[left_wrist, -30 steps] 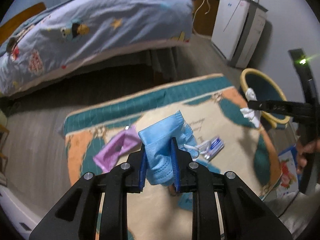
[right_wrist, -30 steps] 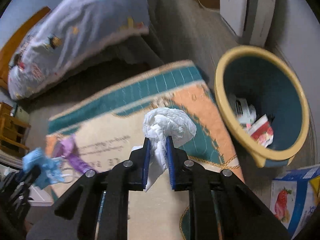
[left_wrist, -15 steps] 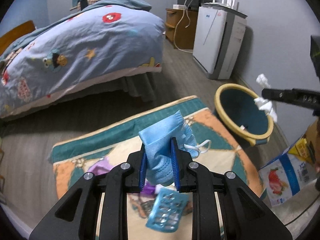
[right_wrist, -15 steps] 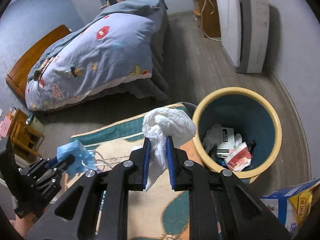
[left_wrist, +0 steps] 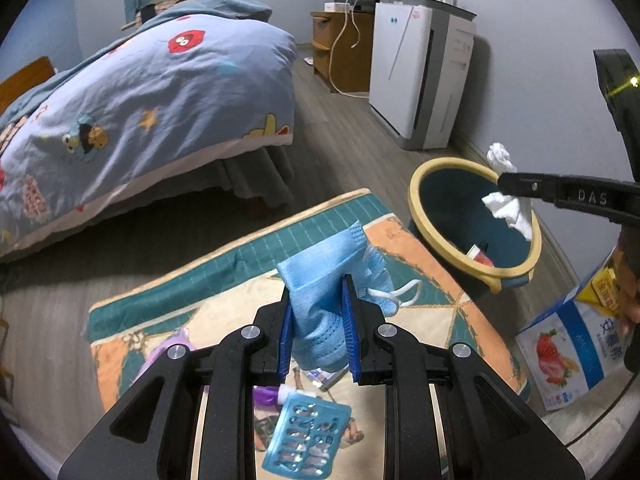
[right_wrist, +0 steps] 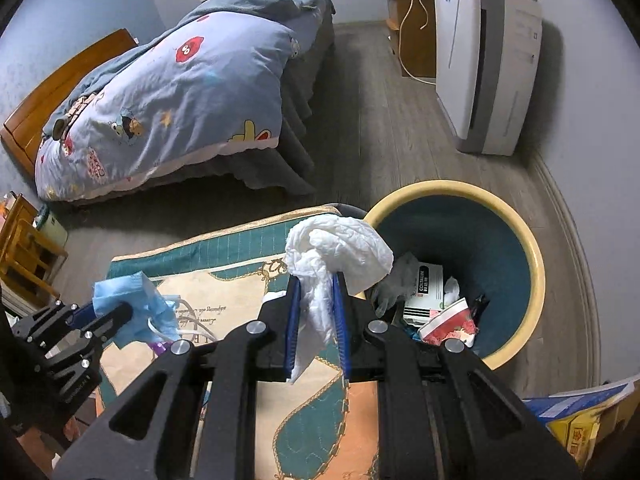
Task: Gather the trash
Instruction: 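Carry the tissue and blue mask over the bin with both tools, then open both tools to drop the tissue and mask into the bin, then move both tools back over the stool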
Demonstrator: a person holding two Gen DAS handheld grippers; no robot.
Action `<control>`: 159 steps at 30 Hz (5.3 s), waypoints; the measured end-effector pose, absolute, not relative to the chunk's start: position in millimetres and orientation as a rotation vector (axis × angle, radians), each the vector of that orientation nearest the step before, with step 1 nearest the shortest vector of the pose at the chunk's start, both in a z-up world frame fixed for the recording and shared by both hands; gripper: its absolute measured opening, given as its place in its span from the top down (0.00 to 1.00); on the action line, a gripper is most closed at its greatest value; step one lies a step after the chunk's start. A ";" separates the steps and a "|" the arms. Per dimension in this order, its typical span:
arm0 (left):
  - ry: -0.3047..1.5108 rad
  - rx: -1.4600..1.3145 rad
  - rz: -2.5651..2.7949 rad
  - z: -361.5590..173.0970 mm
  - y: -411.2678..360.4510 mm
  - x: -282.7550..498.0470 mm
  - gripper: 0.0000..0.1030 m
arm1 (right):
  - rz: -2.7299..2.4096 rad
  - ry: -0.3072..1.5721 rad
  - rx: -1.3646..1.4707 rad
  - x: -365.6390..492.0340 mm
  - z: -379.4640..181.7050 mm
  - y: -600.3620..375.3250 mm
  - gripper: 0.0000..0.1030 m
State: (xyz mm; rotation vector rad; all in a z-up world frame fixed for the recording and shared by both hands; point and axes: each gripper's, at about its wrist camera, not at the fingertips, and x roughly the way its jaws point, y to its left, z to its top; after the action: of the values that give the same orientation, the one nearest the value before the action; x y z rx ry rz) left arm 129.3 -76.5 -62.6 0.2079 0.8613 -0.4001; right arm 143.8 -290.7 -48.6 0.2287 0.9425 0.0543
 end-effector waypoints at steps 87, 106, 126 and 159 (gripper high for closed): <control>0.783 0.369 -0.592 -111.5 -275.9 140.0 0.07 | -0.245 0.909 0.511 139.0 -91.4 -460.8 0.05; 0.742 0.328 -0.508 -75.6 -187.9 118.3 0.06 | -0.193 0.886 0.424 136.6 -53.3 -398.8 0.05; 0.762 0.258 -0.317 -61.5 -64.5 81.7 0.06 | -0.062 0.906 0.323 132.3 -40.3 -301.3 0.05; 0.953 0.165 -0.209 -128.2 44.8 61.6 0.05 | 0.015 1.139 0.307 127.1 -113.4 -169.3 0.06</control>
State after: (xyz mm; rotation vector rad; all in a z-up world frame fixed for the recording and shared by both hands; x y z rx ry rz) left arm 61.6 44.8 -128.2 0.1646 0.9534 -0.2094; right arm 127.1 -169.3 -113.4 0.3069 1.1391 0.0152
